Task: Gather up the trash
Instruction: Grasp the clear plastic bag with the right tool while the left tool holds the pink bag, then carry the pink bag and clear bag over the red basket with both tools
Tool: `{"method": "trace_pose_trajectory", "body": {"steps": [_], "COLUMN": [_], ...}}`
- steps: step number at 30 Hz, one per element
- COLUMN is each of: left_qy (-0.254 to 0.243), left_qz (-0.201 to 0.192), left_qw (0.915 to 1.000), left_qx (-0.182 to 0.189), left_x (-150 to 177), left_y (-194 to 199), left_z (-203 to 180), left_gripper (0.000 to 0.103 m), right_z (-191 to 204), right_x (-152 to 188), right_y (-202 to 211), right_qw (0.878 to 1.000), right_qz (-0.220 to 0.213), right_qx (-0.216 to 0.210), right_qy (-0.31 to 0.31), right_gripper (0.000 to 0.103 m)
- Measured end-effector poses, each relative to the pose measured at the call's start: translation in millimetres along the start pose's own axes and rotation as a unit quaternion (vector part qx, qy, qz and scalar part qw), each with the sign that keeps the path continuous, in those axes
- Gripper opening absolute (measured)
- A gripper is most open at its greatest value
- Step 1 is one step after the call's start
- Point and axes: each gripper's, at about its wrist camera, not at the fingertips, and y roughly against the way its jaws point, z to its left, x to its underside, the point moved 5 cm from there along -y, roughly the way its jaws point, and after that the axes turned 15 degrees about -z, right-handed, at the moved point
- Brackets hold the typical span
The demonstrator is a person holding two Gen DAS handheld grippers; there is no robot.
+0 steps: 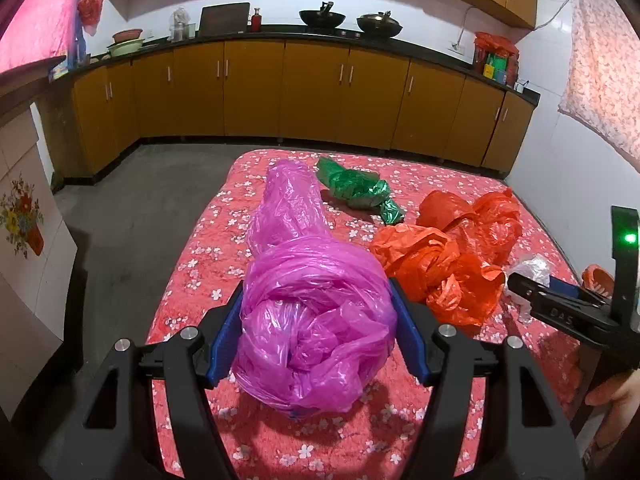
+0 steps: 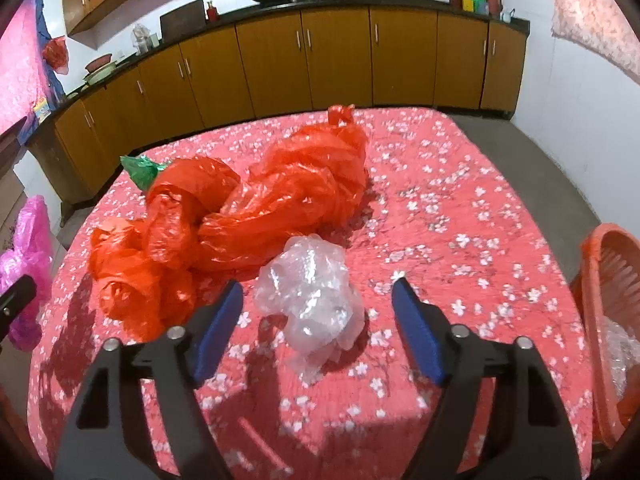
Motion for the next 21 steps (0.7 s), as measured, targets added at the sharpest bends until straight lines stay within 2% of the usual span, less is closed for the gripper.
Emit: {"method": "trace_pose_trajectory", "body": {"steps": [3, 5, 10, 14, 21], "left_qy": [-0.003, -0.004, -0.008, -0.013, -0.025], "left_qz": [0.0, 0.0, -0.001, -0.003, -0.01], "left_qw": [1.0, 1.0, 0.9999, 0.9997, 0.9984], "left_qx": [0.001, 0.002, 0.009, 0.019, 0.049], "left_x": [0, 0, -1, -2, -6], "left_y": [-1, -2, 1, 7, 19], "left_z": [-2, -5, -10, -17, -50], "left_gripper": [0.067, 0.067, 0.067, 0.067, 0.067], "right_z": [-4, -5, -7, -17, -59], "right_x": [3, 4, 7, 9, 11], "right_y": [-7, -9, -5, 9, 51], "right_qw": [1.0, 1.0, 1.0, 1.0, 0.999], "right_qz": [0.011, 0.015, 0.018, 0.012, -0.006], "right_qx": [-0.001, -0.004, -0.008, -0.002, 0.036], "right_qy": [-0.006, -0.011, -0.002, 0.001, -0.008], "right_gripper": [0.065, 0.054, 0.043, 0.041, 0.04]}}
